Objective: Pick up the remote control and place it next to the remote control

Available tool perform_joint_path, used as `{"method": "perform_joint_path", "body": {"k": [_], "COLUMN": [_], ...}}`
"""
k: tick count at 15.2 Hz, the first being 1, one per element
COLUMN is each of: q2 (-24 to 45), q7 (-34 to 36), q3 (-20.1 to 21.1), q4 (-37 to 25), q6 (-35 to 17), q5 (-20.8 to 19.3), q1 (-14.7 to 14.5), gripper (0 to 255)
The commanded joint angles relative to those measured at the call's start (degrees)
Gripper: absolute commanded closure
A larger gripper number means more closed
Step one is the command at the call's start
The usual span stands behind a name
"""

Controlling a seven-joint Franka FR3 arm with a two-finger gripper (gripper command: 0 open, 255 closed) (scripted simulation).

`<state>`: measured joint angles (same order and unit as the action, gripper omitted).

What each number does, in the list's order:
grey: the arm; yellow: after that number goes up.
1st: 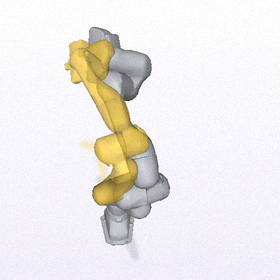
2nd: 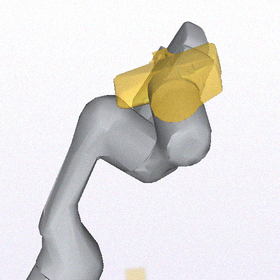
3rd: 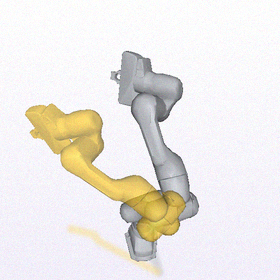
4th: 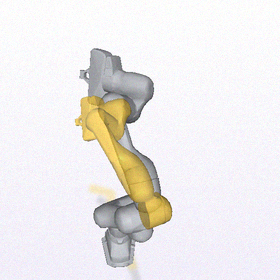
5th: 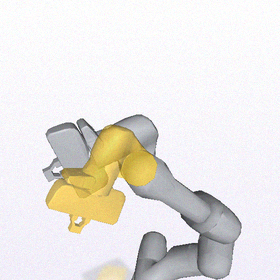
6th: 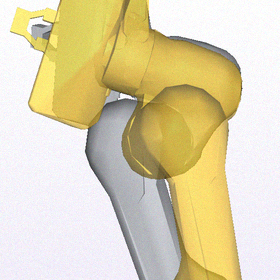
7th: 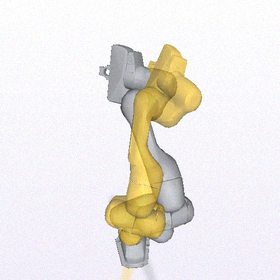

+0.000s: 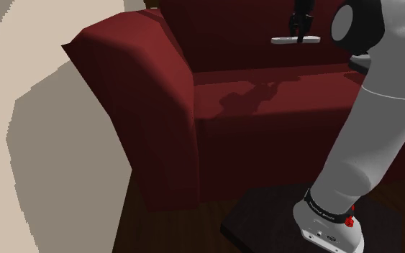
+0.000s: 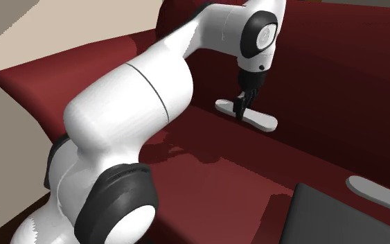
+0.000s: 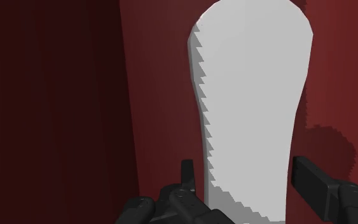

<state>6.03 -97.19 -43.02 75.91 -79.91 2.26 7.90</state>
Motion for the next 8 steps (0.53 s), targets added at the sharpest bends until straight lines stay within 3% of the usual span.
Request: {"method": "perform_joint_path", "body": {"k": [1,8], "q2": [1.41,8.23], "q7": [-3.49,-15.48], "q3": [-1.38,-5.26], "q4": [-1.20,-7.96], "q6": [0.13,2.05], "q5": [1.09,6.63], "q1": [2.25,12.35], "gripper": [255,255]}}
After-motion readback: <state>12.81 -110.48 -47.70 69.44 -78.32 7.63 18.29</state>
